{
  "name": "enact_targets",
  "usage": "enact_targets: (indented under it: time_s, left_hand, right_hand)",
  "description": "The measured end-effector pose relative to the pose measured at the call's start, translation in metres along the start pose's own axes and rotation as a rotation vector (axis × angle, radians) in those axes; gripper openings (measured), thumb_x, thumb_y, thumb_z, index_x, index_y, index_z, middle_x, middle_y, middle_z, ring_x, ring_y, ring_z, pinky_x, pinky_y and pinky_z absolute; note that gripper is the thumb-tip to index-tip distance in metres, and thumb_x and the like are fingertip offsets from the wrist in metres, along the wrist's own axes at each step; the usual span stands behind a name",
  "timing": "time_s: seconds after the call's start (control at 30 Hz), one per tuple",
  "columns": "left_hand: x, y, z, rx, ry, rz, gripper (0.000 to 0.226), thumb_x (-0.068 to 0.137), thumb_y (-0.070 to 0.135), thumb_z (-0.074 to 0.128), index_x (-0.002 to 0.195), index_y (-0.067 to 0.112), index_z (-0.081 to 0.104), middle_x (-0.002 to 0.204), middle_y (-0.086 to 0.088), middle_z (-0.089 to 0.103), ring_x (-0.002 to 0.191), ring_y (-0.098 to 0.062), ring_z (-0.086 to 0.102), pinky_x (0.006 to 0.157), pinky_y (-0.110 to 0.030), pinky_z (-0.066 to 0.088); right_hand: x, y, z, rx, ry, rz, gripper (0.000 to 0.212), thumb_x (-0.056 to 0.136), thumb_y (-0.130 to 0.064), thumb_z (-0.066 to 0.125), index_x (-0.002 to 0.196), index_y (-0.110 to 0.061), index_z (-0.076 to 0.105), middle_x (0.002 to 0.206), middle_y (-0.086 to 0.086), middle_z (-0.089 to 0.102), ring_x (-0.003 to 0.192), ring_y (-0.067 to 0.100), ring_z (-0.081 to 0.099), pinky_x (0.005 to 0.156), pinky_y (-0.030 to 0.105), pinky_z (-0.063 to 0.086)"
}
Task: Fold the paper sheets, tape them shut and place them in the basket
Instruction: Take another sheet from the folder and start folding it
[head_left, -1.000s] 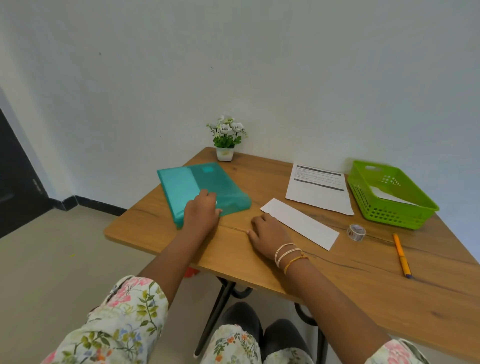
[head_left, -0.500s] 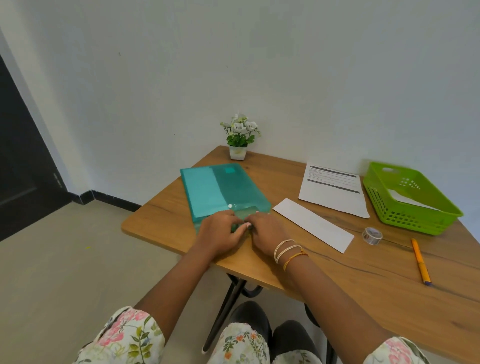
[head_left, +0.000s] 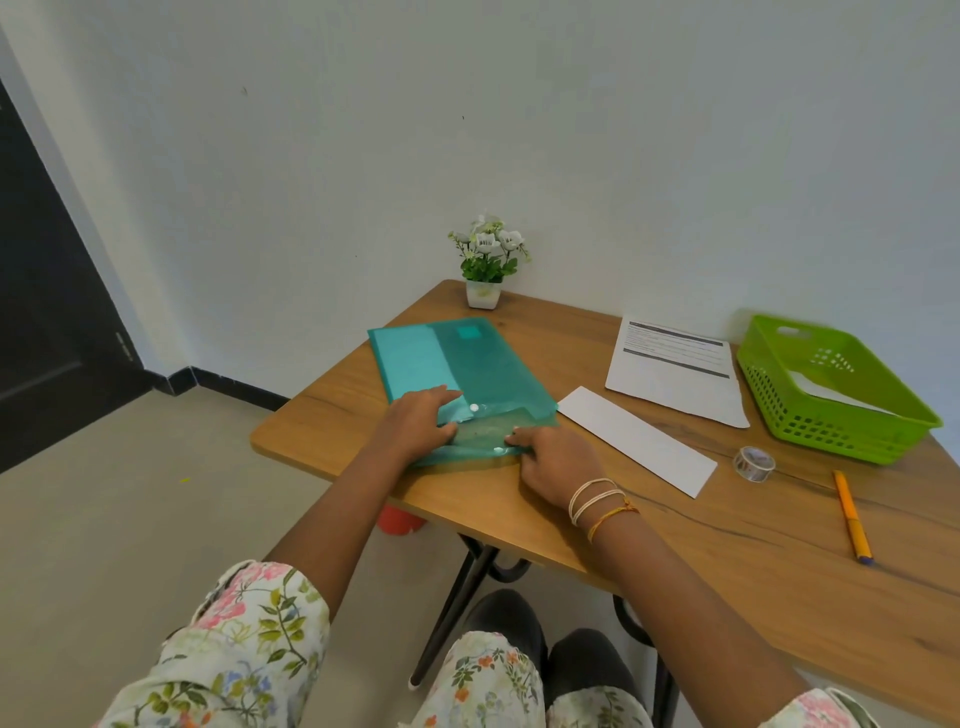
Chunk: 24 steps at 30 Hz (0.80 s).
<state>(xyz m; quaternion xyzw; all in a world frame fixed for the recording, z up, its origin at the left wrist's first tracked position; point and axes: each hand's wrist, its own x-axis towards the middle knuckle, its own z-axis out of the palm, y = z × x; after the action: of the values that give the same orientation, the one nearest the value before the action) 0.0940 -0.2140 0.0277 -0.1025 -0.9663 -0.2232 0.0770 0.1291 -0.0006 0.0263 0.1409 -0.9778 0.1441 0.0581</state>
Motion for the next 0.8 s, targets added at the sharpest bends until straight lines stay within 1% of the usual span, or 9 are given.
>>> enact_targets:
  time_s: [0.17,0.27,0.37,0.47,0.53,0.57,0.63,0.7,0.8]
  left_hand:
    - [-0.004,-0.005,-0.002,-0.072,-0.006,-0.005,0.056,0.081,0.004,0.06,0.135,0.015,0.054,0.128,-0.011,0.06,0.109,-0.024,0.057,0.086,-0.034,0.051]
    - [-0.004,-0.007,-0.001,-0.109,0.02,-0.014,0.056,0.078,-0.002,0.058,0.133,0.013,0.056,0.13,-0.012,0.058,0.118,-0.026,0.054,0.095,-0.036,0.049]
    - [-0.008,-0.011,0.003,-0.179,0.15,-0.016,0.044,0.082,0.0,0.058,0.125,0.009,0.063,0.125,-0.012,0.063,0.113,-0.025,0.058,0.095,-0.034,0.048]
    - [-0.014,-0.013,0.006,-0.3,0.303,0.004,0.035,0.089,0.001,0.056,0.122,0.01,0.062,0.115,-0.013,0.068,0.106,-0.022,0.063,0.092,-0.035,0.052]
    - [-0.016,-0.011,0.007,-0.308,0.318,0.02,0.027,0.092,0.001,0.051,0.114,0.016,0.056,0.106,-0.011,0.069,0.098,-0.022,0.064,0.08,-0.037,0.055]
    - [-0.016,-0.011,0.007,-0.271,0.302,0.025,0.023,0.092,0.001,0.048,0.107,0.018,0.052,0.1,-0.01,0.068,0.092,-0.024,0.063,0.073,-0.038,0.054]
    - [-0.016,-0.01,0.008,-0.168,0.27,0.041,0.021,0.088,-0.003,0.047,0.092,0.017,0.05,0.09,-0.01,0.064,0.083,-0.03,0.06,0.065,-0.041,0.05]
    - [-0.015,-0.011,0.009,-0.134,0.237,0.063,0.023,0.081,-0.011,0.05,0.083,0.01,0.06,0.098,-0.015,0.066,0.094,-0.034,0.06,0.075,-0.042,0.05]
    - [-0.012,-0.011,0.012,-0.118,0.243,0.058,0.031,0.084,-0.009,0.053,0.105,0.005,0.071,0.122,-0.013,0.065,0.114,-0.029,0.058,0.095,-0.035,0.046]
  right_hand:
    - [0.002,-0.005,-0.004,0.001,-0.045,0.025,0.04,0.086,-0.021,0.048,0.122,-0.03,0.064,0.11,0.003,0.069,0.094,0.021,0.063,0.085,0.035,0.054]
    - [0.006,-0.01,-0.007,0.001,-0.071,0.034,0.041,0.083,-0.025,0.051,0.121,-0.028,0.065,0.104,0.002,0.07,0.088,0.019,0.063,0.078,0.03,0.055]
    - [0.007,-0.014,-0.01,0.032,-0.099,0.049,0.039,0.083,-0.027,0.051,0.117,-0.022,0.068,0.102,0.003,0.07,0.087,0.02,0.063,0.078,0.031,0.055]
    - [0.011,-0.018,-0.011,0.112,-0.113,0.1,0.028,0.086,-0.023,0.045,0.09,-0.013,0.071,0.089,0.009,0.067,0.085,0.028,0.061,0.072,0.031,0.049]
    - [0.015,-0.023,-0.01,0.15,-0.108,0.148,0.031,0.089,-0.025,0.041,0.067,-0.008,0.056,0.071,0.011,0.056,0.072,0.03,0.056,0.06,0.032,0.039]
    - [0.018,-0.026,-0.01,0.162,-0.108,0.166,0.033,0.09,-0.026,0.042,0.066,-0.006,0.053,0.07,0.013,0.054,0.07,0.03,0.054,0.059,0.033,0.038]
    - [0.025,-0.033,-0.009,0.16,-0.124,0.18,0.03,0.088,-0.026,0.048,0.076,-0.001,0.06,0.082,0.016,0.058,0.077,0.032,0.058,0.066,0.035,0.044]
    - [0.034,-0.042,-0.005,0.163,-0.136,0.179,0.025,0.088,-0.023,0.052,0.089,0.0,0.063,0.095,0.017,0.059,0.091,0.035,0.06,0.075,0.034,0.046]
    - [0.048,-0.052,0.006,0.299,-0.17,0.228,0.03,0.089,-0.019,0.055,0.111,0.0,0.06,0.109,0.019,0.061,0.105,0.035,0.058,0.089,0.037,0.047]
